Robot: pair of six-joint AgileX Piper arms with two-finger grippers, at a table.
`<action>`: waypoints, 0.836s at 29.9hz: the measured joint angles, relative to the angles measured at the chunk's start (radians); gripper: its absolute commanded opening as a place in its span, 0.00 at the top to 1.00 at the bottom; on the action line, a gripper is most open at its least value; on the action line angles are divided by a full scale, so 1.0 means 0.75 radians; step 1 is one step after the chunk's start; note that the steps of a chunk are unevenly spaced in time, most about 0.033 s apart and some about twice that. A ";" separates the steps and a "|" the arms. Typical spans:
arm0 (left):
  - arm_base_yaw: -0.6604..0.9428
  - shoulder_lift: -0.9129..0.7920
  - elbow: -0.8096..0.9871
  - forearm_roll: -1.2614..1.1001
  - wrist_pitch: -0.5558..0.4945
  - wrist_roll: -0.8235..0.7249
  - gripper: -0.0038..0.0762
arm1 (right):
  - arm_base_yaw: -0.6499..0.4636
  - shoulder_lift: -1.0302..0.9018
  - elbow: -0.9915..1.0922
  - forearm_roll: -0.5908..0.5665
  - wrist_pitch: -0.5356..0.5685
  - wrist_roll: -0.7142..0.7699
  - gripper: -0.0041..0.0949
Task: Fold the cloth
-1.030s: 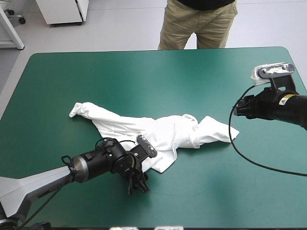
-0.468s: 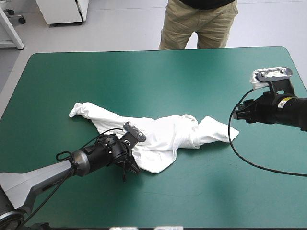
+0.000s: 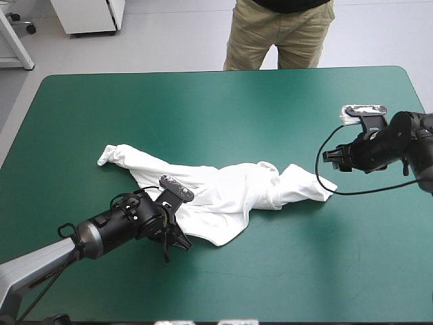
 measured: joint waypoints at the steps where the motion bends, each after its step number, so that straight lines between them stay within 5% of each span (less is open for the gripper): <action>1: 0.000 0.000 0.001 -0.003 0.000 0.000 0.96 | -0.012 0.030 0.000 0.000 -0.008 0.000 0.44; 20: 0.000 0.000 0.003 -0.010 -0.002 0.009 0.96 | 0.061 0.450 0.008 -0.055 -0.055 0.022 0.45; 22: 0.000 0.000 0.003 -0.010 -0.003 0.009 0.96 | 0.085 0.454 0.019 -0.081 -0.059 0.027 0.50; 25: 0.000 0.000 0.003 -0.010 -0.003 0.009 0.96 | 0.115 0.451 0.047 -0.144 -0.081 0.027 0.71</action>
